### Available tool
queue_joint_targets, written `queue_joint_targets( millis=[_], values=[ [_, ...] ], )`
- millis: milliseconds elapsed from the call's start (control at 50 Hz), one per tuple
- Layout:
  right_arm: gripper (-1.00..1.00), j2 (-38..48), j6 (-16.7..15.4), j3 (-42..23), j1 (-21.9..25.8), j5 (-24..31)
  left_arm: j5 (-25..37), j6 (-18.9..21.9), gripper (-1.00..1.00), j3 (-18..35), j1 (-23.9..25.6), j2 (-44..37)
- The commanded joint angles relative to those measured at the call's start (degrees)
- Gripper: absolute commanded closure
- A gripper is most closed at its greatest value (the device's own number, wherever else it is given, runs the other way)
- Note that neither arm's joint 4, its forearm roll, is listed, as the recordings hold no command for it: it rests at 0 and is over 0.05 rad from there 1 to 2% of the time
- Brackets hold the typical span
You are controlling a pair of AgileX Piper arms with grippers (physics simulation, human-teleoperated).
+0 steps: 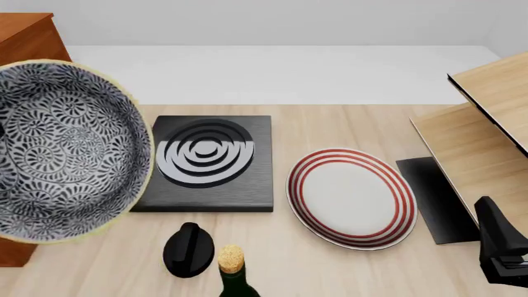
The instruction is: Pick up the akita bowl and put it on the plate.
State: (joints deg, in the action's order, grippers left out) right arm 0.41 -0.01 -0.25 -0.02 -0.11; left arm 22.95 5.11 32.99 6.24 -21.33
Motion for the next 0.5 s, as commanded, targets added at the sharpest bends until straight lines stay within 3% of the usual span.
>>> queue_joint_targets(
  millis=[20,80,100,160,500],
  values=[
    [-1.0,0.0,0.0,0.0,0.0,0.0,-11.2,-6.0,1.0,2.1,3.2,-7.8],
    [-1.0,0.0,0.0,0.0,0.0,0.0,-14.1,-6.4,1.0,2.6,3.1,-10.0],
    [-1.0,0.0,0.0,0.0,0.0,0.0,-15.4,-9.1,1.0,2.7,3.7,-10.9],
    [-1.0,0.0,0.0,0.0,0.0,0.0,-18.6,-10.4,1.0,2.3,4.4,-13.8],
    [-1.0,0.0,0.0,0.0,0.0,0.0,-29.7,-12.9,1.0,6.4,10.9,-31.4]
  ],
)
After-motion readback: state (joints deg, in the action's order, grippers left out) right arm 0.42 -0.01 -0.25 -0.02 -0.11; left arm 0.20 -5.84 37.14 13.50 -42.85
